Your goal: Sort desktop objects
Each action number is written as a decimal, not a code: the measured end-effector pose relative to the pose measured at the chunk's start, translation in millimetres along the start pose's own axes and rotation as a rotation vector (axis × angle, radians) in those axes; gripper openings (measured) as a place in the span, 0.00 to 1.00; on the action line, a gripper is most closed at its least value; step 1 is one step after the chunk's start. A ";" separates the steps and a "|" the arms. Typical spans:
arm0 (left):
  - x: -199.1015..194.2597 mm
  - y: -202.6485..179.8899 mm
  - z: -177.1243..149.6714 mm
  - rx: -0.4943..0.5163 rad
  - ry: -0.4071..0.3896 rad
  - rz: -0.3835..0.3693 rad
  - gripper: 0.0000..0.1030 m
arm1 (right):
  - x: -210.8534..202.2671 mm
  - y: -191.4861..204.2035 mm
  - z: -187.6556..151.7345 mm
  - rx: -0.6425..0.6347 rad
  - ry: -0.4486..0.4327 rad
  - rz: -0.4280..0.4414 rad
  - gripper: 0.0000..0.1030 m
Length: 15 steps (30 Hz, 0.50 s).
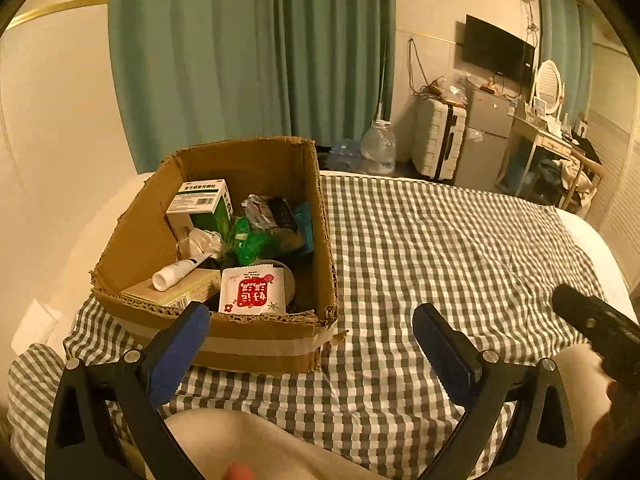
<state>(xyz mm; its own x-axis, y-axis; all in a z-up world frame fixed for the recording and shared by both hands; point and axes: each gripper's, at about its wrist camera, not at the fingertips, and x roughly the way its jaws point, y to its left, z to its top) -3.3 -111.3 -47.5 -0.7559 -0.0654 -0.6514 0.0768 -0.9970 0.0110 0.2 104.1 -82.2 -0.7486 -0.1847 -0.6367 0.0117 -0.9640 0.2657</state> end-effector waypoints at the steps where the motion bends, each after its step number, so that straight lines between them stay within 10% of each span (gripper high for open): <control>1: -2.3 1.3 1.8 0.003 -0.011 0.007 1.00 | 1.1 -0.5 -0.7 -0.012 -0.001 0.005 1.00; 15: -1.2 11.5 2.0 0.010 -0.029 0.045 1.00 | 4.1 7.0 -9.9 -0.071 0.015 -0.018 1.00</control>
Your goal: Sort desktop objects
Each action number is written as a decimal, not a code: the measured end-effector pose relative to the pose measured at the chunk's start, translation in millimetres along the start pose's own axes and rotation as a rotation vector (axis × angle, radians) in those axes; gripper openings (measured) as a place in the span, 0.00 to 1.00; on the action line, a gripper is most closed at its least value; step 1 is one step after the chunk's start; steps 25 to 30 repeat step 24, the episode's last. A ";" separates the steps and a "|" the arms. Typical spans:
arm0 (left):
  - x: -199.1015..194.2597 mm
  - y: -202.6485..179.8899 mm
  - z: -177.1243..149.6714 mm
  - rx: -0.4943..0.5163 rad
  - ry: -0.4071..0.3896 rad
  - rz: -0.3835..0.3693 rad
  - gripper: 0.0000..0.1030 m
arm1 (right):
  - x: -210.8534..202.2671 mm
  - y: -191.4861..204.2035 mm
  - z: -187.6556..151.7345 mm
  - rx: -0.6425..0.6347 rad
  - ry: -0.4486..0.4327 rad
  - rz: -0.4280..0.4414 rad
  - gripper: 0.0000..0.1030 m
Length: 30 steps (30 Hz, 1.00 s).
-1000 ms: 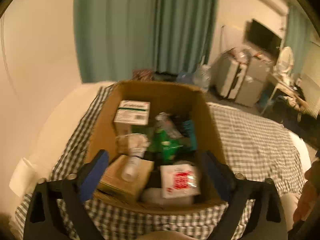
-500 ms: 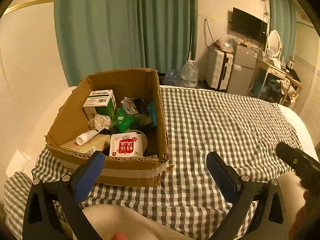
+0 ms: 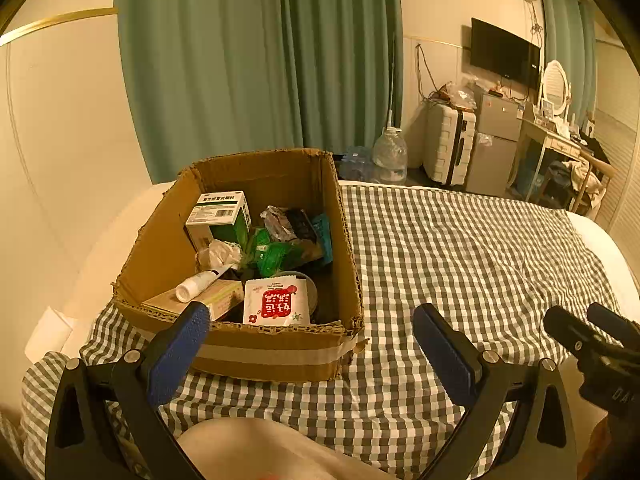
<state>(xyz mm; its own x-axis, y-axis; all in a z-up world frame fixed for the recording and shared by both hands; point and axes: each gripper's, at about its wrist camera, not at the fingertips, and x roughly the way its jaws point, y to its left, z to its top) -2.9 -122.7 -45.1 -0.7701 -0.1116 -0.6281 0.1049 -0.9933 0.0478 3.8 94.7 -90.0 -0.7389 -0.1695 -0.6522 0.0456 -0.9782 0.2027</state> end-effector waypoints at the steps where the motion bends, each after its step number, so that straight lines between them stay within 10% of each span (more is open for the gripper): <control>1: -0.9 0.2 0.2 -0.002 -0.002 -0.001 1.00 | 0.0 1.0 -0.6 -0.005 0.002 -0.005 1.00; 30: 5.4 13.5 -3.0 -0.100 0.063 -0.042 1.00 | -6.2 9.9 0.0 -0.056 -0.026 -0.044 1.00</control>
